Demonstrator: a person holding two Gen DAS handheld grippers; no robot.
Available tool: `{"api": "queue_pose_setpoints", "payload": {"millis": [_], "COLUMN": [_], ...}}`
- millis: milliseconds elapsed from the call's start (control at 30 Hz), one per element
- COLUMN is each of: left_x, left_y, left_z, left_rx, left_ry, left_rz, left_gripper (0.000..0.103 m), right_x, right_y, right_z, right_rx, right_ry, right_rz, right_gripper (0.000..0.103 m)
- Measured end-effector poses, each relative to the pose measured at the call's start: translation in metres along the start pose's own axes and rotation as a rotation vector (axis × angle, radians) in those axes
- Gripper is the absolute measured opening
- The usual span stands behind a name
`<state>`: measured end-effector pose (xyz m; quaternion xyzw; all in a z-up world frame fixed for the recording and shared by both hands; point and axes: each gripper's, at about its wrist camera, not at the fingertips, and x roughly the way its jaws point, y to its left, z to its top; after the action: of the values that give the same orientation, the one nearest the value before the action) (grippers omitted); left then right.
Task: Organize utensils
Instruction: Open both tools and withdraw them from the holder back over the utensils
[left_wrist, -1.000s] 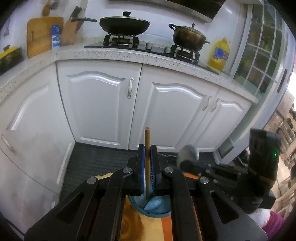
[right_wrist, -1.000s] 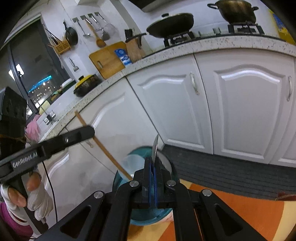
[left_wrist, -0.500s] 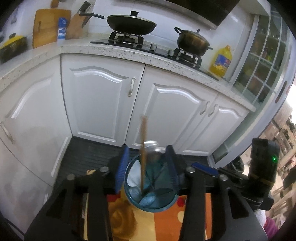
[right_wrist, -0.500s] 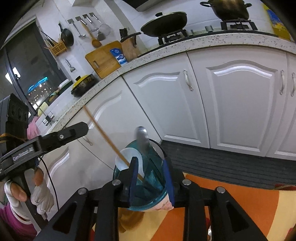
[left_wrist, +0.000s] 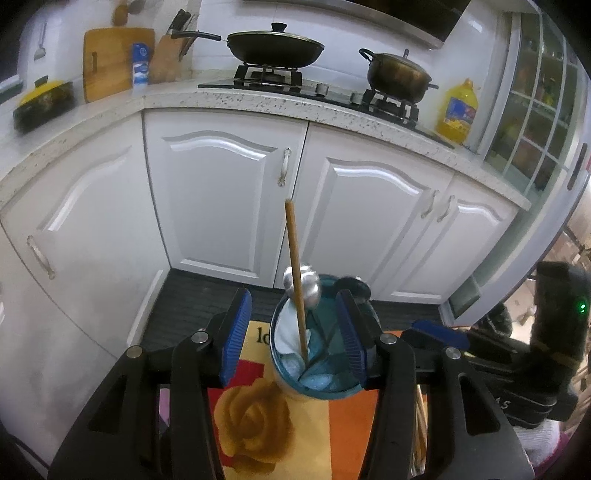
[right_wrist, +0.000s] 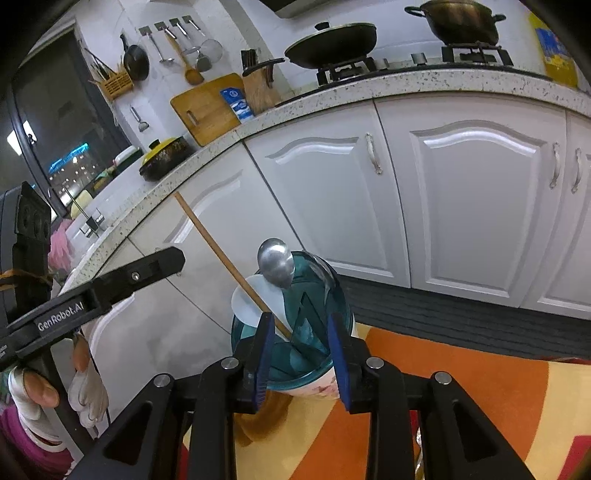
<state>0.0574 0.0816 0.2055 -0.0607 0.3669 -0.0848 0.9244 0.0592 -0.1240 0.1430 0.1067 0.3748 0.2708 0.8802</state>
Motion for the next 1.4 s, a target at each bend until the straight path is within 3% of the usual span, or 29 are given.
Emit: {"api": "queue_pose_setpoints", "payload": {"millis": [267,567,867,1067,1300,1367,1400], "left_x": [-0.006,-0.007,-0.006,-0.002,0.025,0.031,0.036], "left_y": [-0.013,-0.034,-0.059,-0.075,-0.092,-0.095,-0.098], "left_z": [-0.016,-0.037,-0.06,-0.077,-0.106,-0.113,-0.117], "left_rx": [0.027,0.04,0.072,0.091,0.093,0.1,0.103], "left_ry": [0.006,0.034,0.08,0.12,0.238,0.263,0.278], "left_rz": [0.014,-0.019,-0.06,-0.131,-0.19,-0.192,-0.189], "left_gripper": [0.047,0.047,0.047,0.047,0.047,0.047,0.047], "right_x": [-0.016,-0.038,-0.073,-0.101,-0.106,-0.099,-0.093], "right_y": [0.013,0.012,-0.011,-0.041,-0.08,-0.087,-0.088], "right_z": [-0.01,-0.029,-0.052,-0.075,-0.12,-0.13,-0.134], "right_rx": [-0.038,-0.043,-0.001,0.04,0.103,0.123,0.132], "right_ry": [-0.005,-0.002,0.004,0.034,0.114,0.136,0.148], "right_rz": [-0.07,-0.142,-0.197,-0.26,-0.284,-0.263,-0.249], "right_gripper": [0.035,0.04,0.042,0.048,0.047,0.036,0.035]}}
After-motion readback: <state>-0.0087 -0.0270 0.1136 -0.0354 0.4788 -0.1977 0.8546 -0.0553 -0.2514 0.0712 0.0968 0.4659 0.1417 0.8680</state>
